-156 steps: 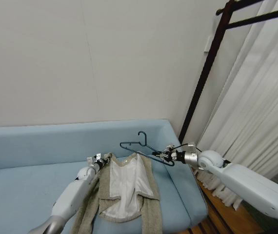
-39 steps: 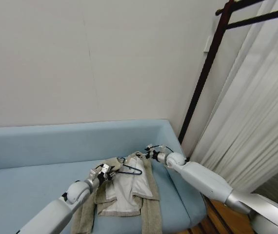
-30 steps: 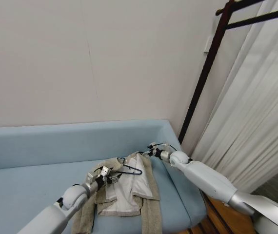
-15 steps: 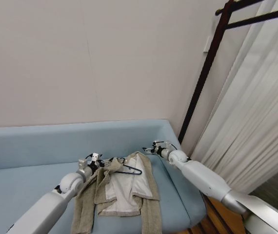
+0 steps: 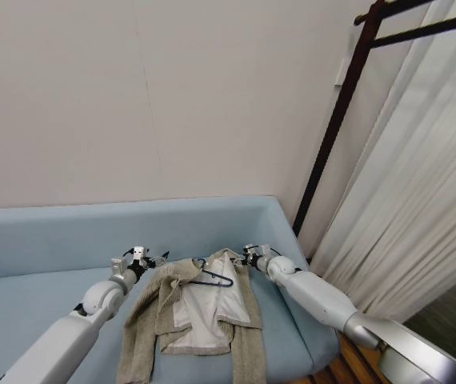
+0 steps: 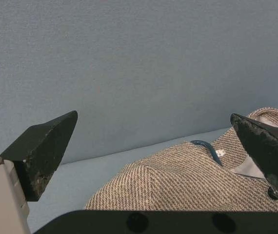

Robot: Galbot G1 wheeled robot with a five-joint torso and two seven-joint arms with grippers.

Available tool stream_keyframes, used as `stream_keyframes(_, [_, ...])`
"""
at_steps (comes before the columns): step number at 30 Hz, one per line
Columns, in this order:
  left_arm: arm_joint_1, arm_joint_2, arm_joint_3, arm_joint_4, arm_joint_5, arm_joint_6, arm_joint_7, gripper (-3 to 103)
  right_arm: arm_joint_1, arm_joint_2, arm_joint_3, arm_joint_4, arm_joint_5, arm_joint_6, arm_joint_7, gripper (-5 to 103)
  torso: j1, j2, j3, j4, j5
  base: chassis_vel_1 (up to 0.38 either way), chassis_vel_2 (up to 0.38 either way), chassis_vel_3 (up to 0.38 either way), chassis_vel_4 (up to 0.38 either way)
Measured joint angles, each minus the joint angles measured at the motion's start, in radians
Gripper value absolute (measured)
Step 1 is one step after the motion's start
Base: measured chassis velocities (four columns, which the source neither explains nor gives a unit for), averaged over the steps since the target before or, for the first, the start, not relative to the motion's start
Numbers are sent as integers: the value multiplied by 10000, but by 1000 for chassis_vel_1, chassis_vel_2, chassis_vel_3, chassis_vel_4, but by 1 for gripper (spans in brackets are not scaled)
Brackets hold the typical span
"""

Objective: Pick up the clothes from the sofa and hang them on the clothes hanger.

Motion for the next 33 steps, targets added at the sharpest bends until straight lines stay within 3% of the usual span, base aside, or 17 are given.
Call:
stream_keyframes(1, [17, -43, -17, -15, -1, 5, 5, 100, 30, 36, -64, -58, -4, 93, -9, 61, 0, 0, 0, -1, 0, 0, 0, 0, 0])
stream_keyframes(3, [17, -78, -15, -14, 0, 6, 6, 100, 34, 26, -87, -56, 6, 129, -6, 50, 0, 0, -1, -1, 0, 0, 0, 0, 0])
stream_keyframes(9, [2, -130, 44, -10, 5, 6, 9, 100, -17, 19, -140, -70, 23, 247, 48, 34, 0, 0, -1, -1, 0, 0, 0, 0, 0])
stream_keyframes(12, [-23, -138, 75, -10, 9, 6, 17, 100, -71, 9, -91, -81, 11, 225, 30, 18, 0, 1, -1, -1, 1, 0, 0, 0, 0])
stream_keyframes(15, [-40, -144, 90, -9, 11, 7, 31, 100, -97, 4, -61, -101, -128, 303, 54, 13, 0, 0, -1, -1, 2, 0, 0, 0, 0])
stream_keyframes(17, [-45, -161, 97, -9, 13, 6, 42, 100, -124, -11, 24, -72, -262, 387, 223, 3, 0, 1, -1, 0, 1, 0, 0, 0, 0])
stream_keyframes(24, [-26, -210, 93, -78, 25, 6, 62, 100, 154, -609, 265, 765, -621, 433, 444, 2, 0, 1, -1, 0, 2, 0, 0, 0, 0])
stream_keyframes(33, [14, -296, 76, -155, 55, -6, 80, 100, 945, -1897, -410, 1847, -1186, 417, -430, 2, 0, 3, -1, -1, 1, 0, 0, 0, 0])
